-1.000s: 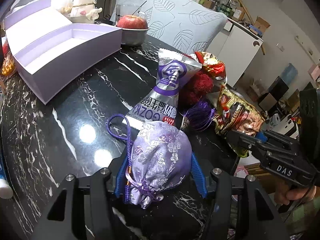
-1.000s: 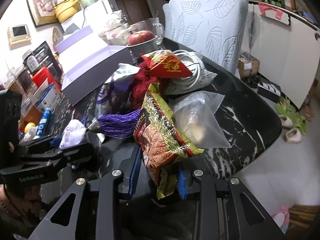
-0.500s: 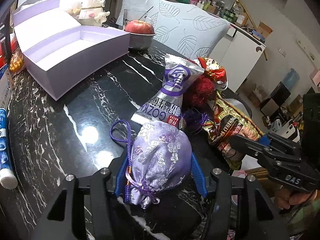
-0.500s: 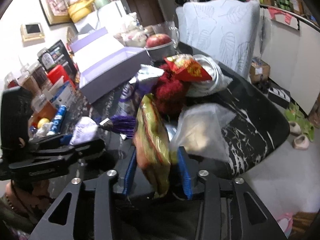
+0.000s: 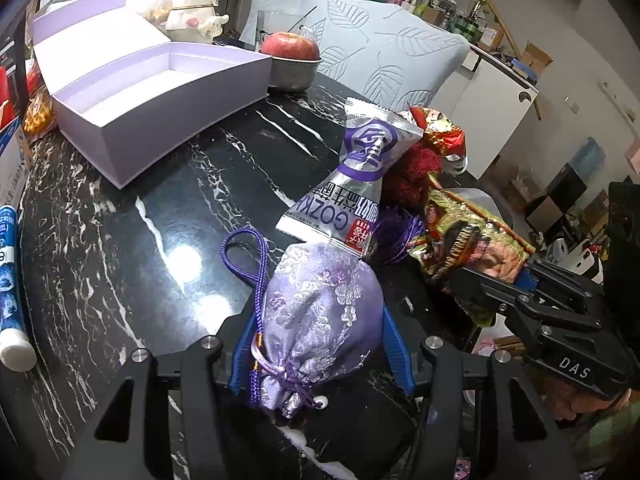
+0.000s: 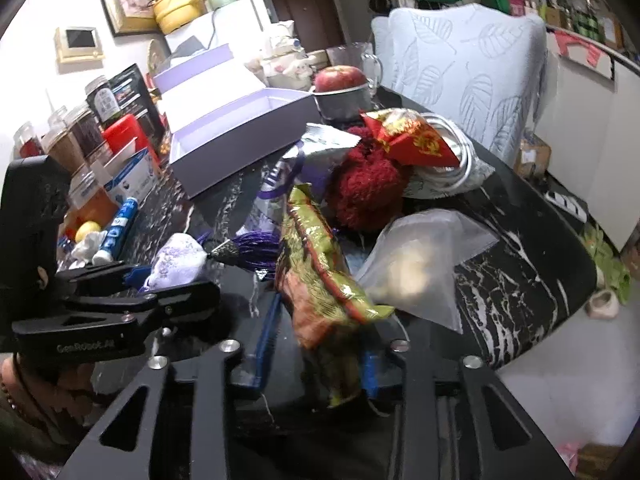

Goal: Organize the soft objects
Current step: 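Lift the pouch with the left gripper while the right gripper lifts the snack bag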

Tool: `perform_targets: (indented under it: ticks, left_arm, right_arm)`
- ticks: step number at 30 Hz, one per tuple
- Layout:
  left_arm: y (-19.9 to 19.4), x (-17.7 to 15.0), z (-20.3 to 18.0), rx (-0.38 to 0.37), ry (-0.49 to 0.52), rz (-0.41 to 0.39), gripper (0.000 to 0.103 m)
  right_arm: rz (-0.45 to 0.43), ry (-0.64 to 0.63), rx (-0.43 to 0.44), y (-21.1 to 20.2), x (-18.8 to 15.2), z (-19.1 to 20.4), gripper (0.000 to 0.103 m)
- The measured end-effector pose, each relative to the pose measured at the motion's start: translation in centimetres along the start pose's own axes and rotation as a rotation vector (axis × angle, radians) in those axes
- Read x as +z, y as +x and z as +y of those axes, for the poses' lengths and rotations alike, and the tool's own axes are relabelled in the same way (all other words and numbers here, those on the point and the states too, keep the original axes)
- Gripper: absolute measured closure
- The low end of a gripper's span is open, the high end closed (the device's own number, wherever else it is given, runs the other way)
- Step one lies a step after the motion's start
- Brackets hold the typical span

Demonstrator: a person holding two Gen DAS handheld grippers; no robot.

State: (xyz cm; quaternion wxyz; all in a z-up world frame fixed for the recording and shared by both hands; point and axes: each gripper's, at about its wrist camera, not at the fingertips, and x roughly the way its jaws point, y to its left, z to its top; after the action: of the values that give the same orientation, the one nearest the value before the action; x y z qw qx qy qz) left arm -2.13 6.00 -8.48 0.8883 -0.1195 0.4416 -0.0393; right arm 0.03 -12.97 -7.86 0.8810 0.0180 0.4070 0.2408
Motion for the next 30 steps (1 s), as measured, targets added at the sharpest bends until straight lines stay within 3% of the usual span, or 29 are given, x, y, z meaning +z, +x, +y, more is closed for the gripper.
perform_targets:
  ticks: [12, 16, 22, 30]
  left_arm:
    - [-0.7, -0.8, -0.1, 0.007, 0.005, -0.009, 0.048]
    - [-1.0, -1.1, 0.1, 0.014, -0.005, -0.014, 0.050]
    - [-2.2, -0.9, -0.6, 0.026, 0.025, -0.048, 0.050]
    - [-4.3, -0.3, -1.5, 0.012, 0.056, -0.102, 0.050]
  right_arm:
    - [0.015, -0.008, 0.024, 0.7, -0.5, 0.4, 0.072]
    - [0.008, -0.004, 0.024, 0.6, -0.4, 0.4, 0.077]
    - [0.008, 0.014, 0.093, -0.5, -0.4, 0.4, 0.078]
    - [-0.021, -0.004, 0.119, -2.4, 0.3, 1.2, 0.078]
